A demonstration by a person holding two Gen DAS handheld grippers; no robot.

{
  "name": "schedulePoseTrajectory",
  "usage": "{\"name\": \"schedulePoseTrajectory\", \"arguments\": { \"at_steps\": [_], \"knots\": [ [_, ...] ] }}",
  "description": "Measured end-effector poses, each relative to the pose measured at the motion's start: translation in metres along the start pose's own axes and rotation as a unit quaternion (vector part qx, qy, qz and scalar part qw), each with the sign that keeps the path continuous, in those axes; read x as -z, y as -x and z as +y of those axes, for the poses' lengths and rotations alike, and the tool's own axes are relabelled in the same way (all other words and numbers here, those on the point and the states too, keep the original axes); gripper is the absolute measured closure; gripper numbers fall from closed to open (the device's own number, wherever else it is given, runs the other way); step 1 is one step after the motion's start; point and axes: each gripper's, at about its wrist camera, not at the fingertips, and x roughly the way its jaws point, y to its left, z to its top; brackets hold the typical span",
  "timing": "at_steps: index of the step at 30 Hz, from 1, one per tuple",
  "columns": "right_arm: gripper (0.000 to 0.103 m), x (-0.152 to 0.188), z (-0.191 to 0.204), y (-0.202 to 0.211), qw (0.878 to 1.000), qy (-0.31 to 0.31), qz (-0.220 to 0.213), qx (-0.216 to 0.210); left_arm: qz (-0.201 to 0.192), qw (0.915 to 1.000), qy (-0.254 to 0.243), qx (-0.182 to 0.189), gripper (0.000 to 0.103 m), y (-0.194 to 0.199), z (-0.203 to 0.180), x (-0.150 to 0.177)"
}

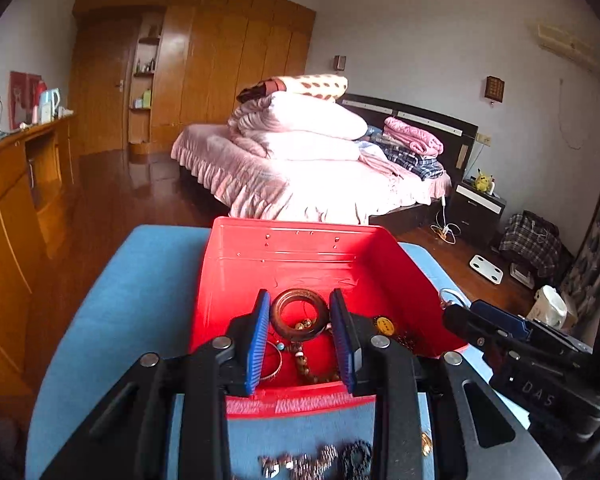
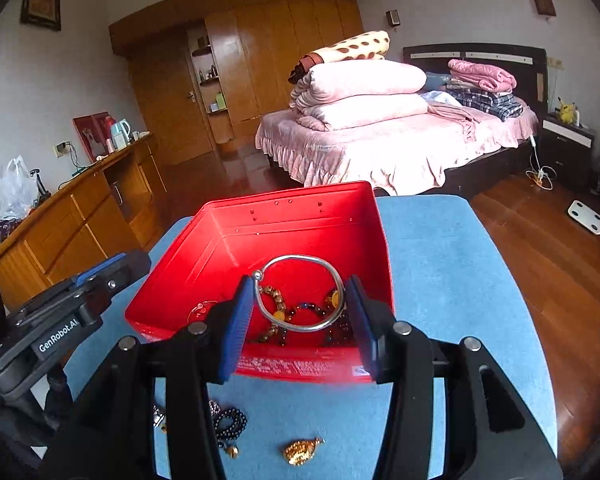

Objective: Organize jewelry
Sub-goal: 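Carry the ring and bangle over the red box and open both grippers, then withdraw both open tools from the box toward the remaining jewelry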

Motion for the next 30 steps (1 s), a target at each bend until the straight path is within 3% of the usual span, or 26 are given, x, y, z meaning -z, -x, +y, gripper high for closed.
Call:
{"name": "schedulePoseTrajectory", "arguments": {
  "at_steps": [2,3,7,17,30],
  "knots": [
    [0.052,0.001,-0.002,-0.012,1.000,-0.004,-0.001,-0.012,0.010,0.9999,0.004,0.001,0.047,-0.013,0.005,0.001],
    [0.052,0.002,-0.004,-0.016,1.000,-0.006,0.005,-0.008,0.011,0.9999,0.009,-0.002,0.045,-0.016,0.008,0.002],
    [0.052,0.003,-0.010,-0.006,1.000,-0.017,-0.006,0.002,0.004,0.9999,0.013,-0.005,0.045,-0.009,0.013,0.005],
    [0.052,0.036,-0.004,0.041,0.999,-0.013,-0.027,0.011,-0.037,0.9975,-0.002,-0.060,0.041,0.049,0.026,0.035],
    [0.052,0.101,0.015,0.056,0.999,-0.029,0.030,0.017,-0.027,0.9964,0.005,-0.080,0.038,0.103,0.044,0.095]
  ]
}}
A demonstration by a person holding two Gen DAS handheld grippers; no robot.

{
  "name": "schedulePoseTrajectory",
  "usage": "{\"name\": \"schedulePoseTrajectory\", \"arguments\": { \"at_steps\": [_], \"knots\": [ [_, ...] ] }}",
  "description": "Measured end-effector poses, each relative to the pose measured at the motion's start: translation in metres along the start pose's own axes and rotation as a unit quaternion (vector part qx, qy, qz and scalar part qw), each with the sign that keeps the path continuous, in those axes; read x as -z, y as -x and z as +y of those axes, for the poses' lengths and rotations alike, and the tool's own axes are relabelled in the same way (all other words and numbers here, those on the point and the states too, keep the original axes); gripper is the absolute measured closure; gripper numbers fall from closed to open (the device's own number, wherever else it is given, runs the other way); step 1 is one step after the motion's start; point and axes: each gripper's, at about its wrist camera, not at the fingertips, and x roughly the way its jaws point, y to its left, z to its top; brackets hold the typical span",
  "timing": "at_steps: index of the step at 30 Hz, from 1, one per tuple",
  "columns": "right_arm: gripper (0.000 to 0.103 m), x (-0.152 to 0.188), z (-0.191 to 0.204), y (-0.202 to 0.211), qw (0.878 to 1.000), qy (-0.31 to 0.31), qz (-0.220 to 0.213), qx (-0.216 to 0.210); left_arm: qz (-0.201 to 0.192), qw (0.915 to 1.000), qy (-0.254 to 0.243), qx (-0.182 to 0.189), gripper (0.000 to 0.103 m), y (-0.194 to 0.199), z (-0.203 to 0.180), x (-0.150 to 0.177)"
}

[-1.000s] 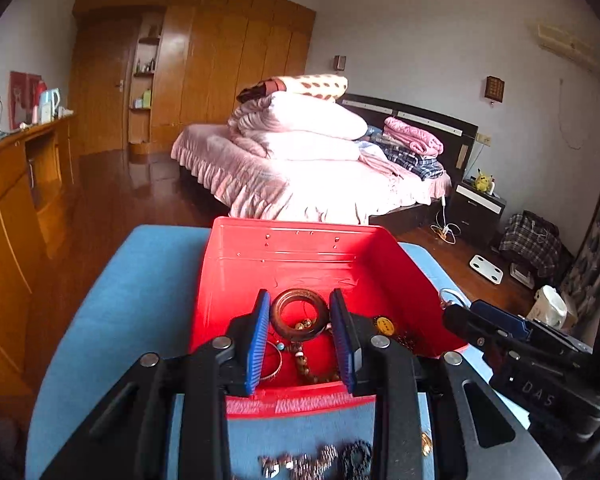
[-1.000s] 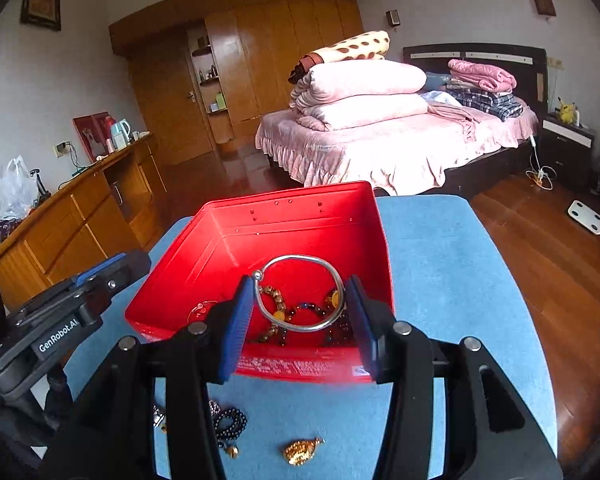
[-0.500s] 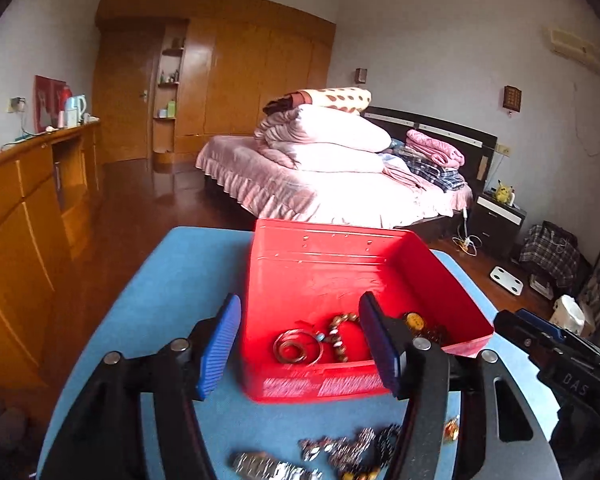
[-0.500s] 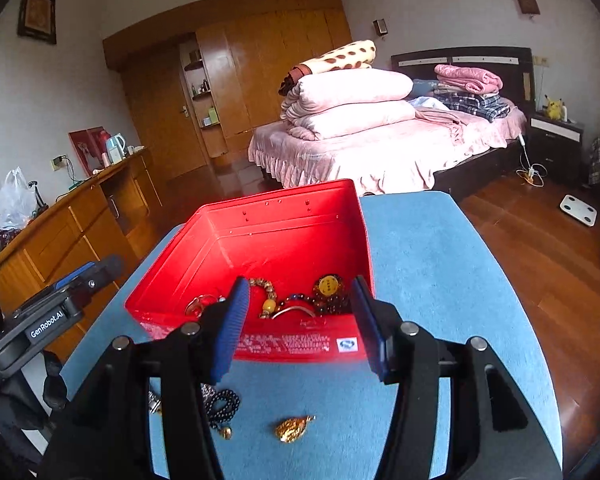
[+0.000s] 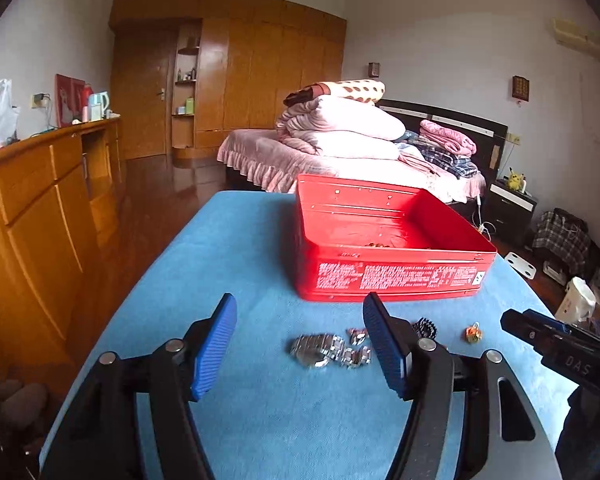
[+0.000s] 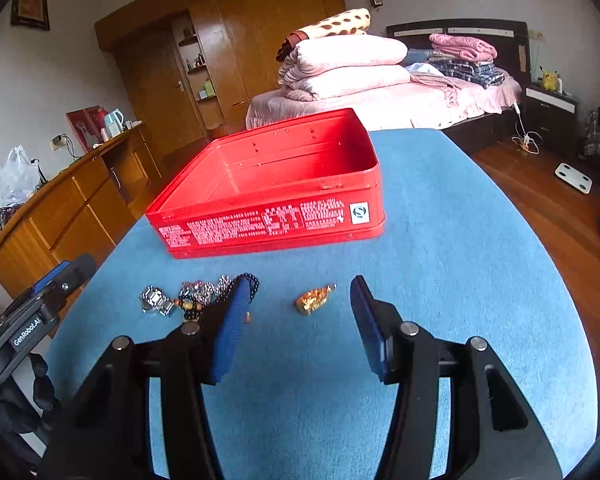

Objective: Organize jewelry
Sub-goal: 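Withdraw both open tools from the box toward the remaining jewelry, then move the right tool to the gold pendant and close the right gripper on it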

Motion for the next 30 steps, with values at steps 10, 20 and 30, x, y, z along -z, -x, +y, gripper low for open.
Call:
{"name": "schedulePoseTrajectory", "arguments": {
  "at_steps": [10,20,30],
  "knots": [
    [0.053,0.021,0.010,-0.009,0.999,0.003,0.003,0.038,-0.001,0.9998,0.011,-0.019,0.035,0.008,0.004,0.025],
    [0.056,0.016,0.010,-0.021,0.999,-0.004,0.012,0.044,-0.001,0.9996,0.024,-0.015,0.035,0.009,0.007,0.027],
    [0.063,0.012,0.008,-0.046,0.996,-0.035,0.063,0.061,-0.001,0.9997,0.026,-0.006,0.035,0.011,0.007,0.025]
  ]
}}
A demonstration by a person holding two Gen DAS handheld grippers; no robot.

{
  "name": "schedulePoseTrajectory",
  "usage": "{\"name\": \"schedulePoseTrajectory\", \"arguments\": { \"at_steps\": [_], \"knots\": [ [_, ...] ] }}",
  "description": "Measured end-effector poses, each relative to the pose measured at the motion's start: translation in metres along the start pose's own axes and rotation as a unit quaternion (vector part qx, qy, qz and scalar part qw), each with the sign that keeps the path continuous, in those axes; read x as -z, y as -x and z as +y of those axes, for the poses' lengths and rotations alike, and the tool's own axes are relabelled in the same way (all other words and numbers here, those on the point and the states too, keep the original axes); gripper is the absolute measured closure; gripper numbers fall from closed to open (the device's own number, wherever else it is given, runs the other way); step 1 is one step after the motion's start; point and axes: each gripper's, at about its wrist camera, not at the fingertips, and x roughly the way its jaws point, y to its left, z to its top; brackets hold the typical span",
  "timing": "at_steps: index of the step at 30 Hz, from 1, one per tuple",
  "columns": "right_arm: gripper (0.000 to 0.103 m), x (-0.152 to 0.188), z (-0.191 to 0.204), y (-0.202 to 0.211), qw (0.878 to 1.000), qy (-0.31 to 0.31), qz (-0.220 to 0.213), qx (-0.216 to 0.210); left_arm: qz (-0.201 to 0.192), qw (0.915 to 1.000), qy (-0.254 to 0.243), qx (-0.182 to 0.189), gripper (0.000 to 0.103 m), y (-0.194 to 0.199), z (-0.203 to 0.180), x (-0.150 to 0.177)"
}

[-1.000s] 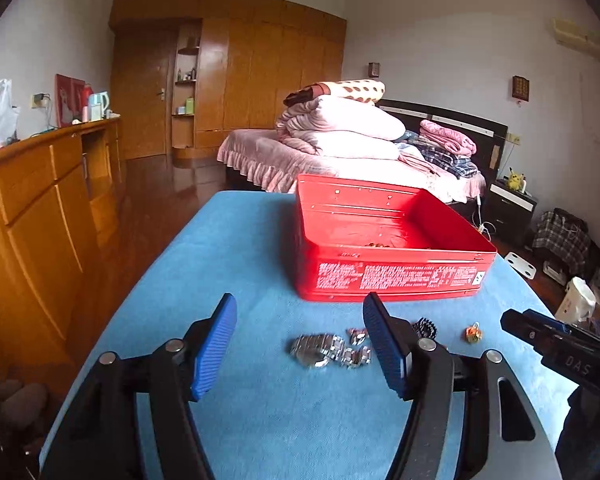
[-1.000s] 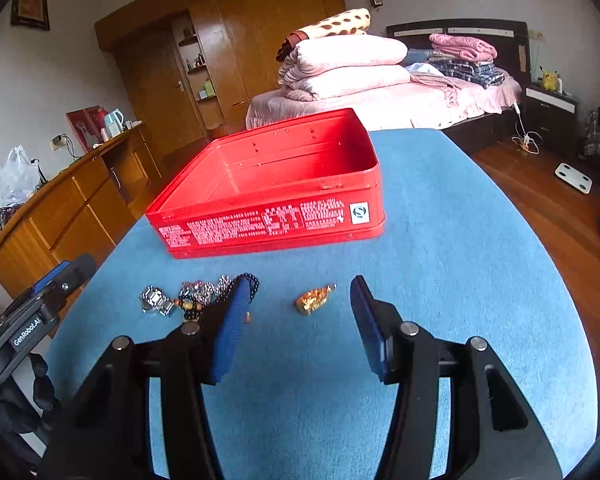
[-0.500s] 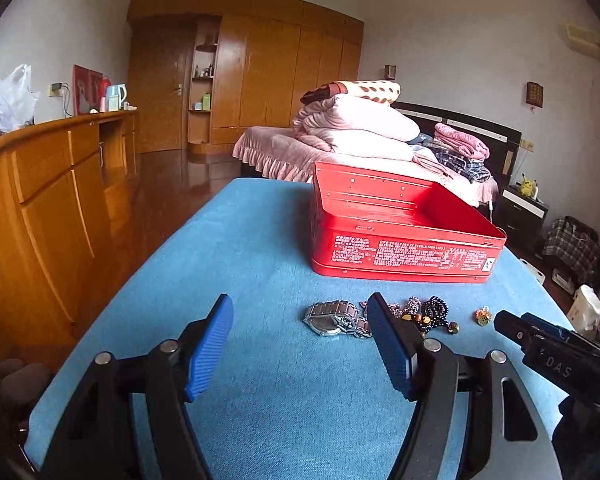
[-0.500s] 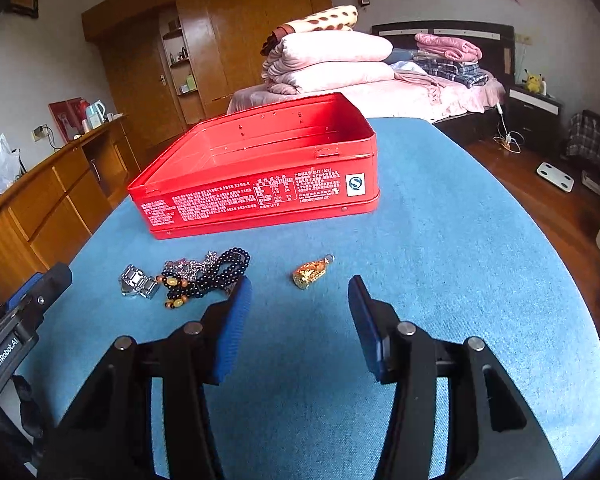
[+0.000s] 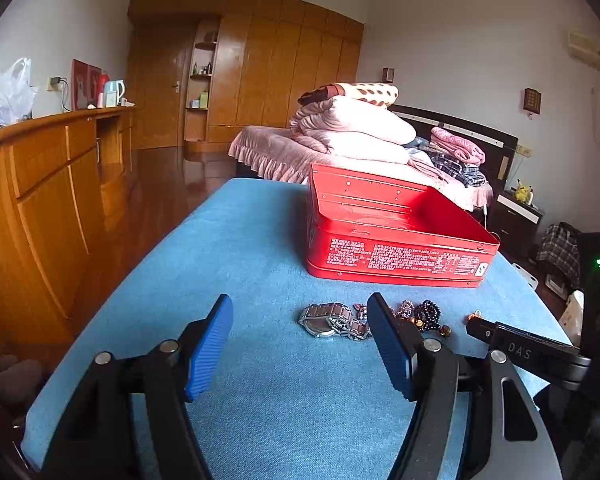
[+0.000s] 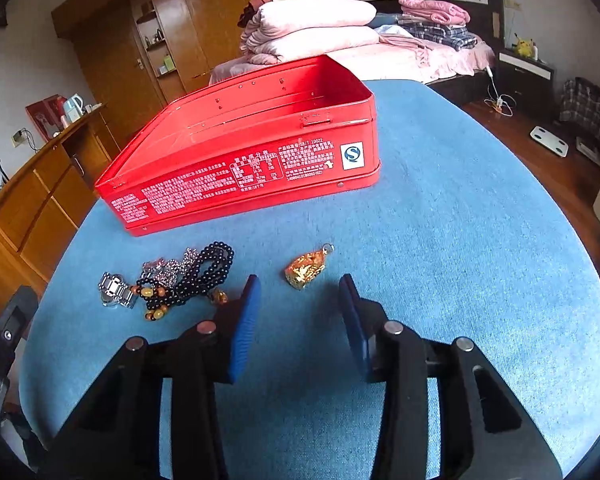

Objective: Organize jewelry
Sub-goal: 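Move the right tool to the gold pendant and close the right gripper on it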

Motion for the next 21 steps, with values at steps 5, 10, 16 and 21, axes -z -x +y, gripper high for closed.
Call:
{"name": "schedulePoseTrajectory", "arguments": {
  "at_steps": [5,10,16,21],
  "knots": [
    [0.063,-0.002,0.004,-0.003,1.000,0.001,0.008,0.005,0.001,1.0000,0.002,0.003,0.035,0.000,0.000,-0.001],
    [0.064,-0.004,0.003,-0.006,1.000,-0.001,0.014,0.012,0.002,1.0000,0.003,0.006,0.035,0.000,0.000,-0.001],
    [0.066,-0.008,0.006,-0.011,0.999,0.001,0.021,0.027,0.003,0.9999,0.002,0.009,0.035,0.000,0.000,-0.001],
    [0.070,-0.010,0.005,-0.014,0.999,0.001,0.025,0.032,0.004,0.9999,0.003,0.011,0.035,0.000,0.001,-0.001]
  ]
}}
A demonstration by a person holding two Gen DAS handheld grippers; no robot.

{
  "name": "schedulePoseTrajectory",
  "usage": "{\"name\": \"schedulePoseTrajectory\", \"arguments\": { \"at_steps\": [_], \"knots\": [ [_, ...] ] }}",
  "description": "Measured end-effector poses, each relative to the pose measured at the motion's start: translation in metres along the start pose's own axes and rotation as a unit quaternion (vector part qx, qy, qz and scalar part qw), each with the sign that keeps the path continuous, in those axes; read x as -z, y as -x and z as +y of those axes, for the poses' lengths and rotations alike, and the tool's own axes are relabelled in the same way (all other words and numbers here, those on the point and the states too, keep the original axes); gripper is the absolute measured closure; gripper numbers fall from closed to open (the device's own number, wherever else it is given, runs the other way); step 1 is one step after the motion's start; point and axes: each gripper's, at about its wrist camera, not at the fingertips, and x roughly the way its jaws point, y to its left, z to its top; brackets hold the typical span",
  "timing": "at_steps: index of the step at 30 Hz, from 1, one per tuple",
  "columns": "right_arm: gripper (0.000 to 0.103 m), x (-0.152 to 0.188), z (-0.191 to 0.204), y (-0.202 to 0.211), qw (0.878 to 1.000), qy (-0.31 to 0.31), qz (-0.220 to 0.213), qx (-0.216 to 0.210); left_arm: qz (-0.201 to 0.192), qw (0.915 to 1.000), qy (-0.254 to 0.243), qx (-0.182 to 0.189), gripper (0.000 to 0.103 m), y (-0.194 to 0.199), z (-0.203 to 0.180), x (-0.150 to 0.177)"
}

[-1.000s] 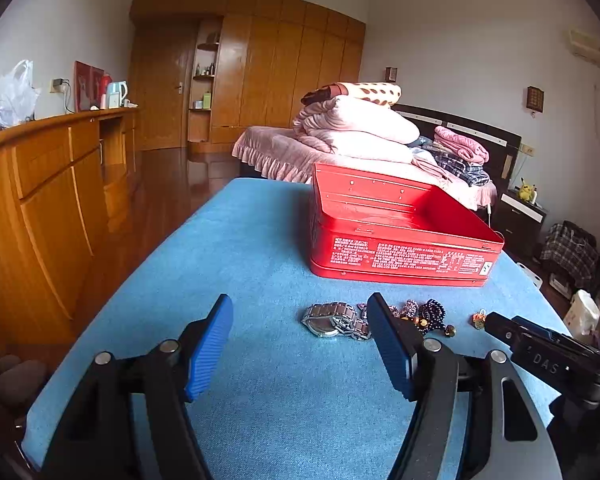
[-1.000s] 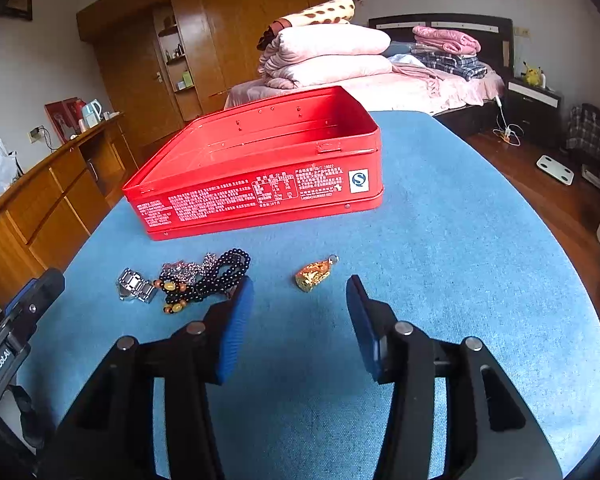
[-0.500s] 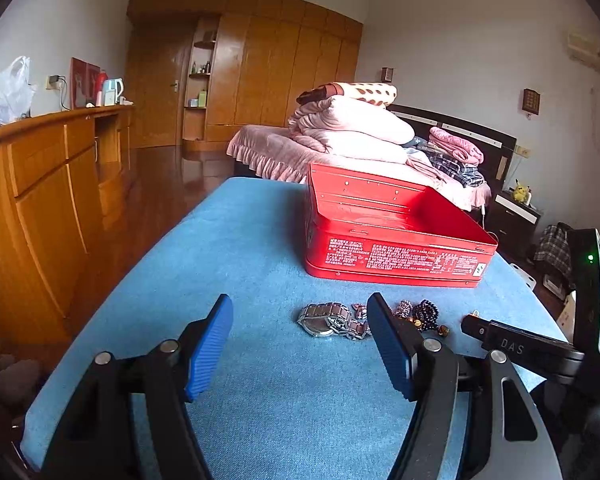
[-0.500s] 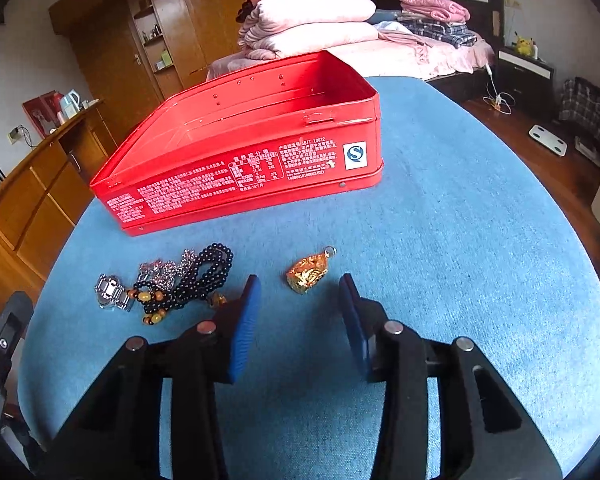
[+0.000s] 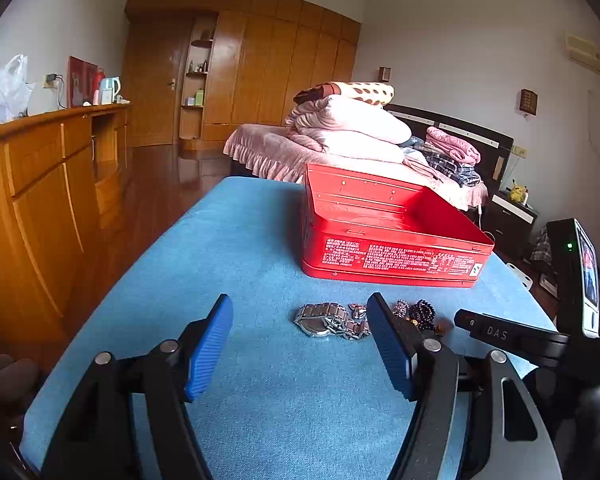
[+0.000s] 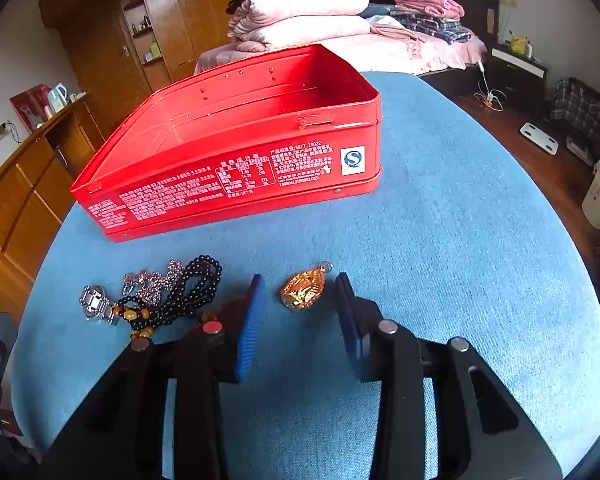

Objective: Organize jewelry
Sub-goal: 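Move the right tool to the gold pendant and close the right gripper on it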

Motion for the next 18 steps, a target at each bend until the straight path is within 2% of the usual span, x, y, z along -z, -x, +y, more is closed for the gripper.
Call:
{"name": "schedulePoseTrajectory", "arguments": {
  "at_steps": [2,3,9,13,18],
  "knots": [
    [0.080,0.000,-0.002,0.000,1.000,-0.001,0.000,0.003,0.001,1.0000,-0.001,-0.001,0.035,-0.001,0.001,0.000],
    [0.081,-0.001,-0.004,-0.001,1.000,0.000,0.001,0.001,0.002,1.0000,-0.001,-0.001,0.035,-0.001,0.001,0.001],
    [0.081,0.003,-0.013,0.006,1.000,-0.001,0.000,-0.018,0.007,1.0000,0.004,-0.004,0.035,-0.005,0.005,-0.001],
    [0.081,0.007,-0.020,0.015,1.000,0.005,-0.010,-0.008,0.016,0.9999,0.004,-0.001,0.035,-0.010,0.003,0.000],
    [0.081,0.007,-0.035,0.028,1.000,0.005,-0.027,0.003,0.031,0.9994,-0.007,0.016,0.035,-0.019,-0.020,0.004]
  ]
}}
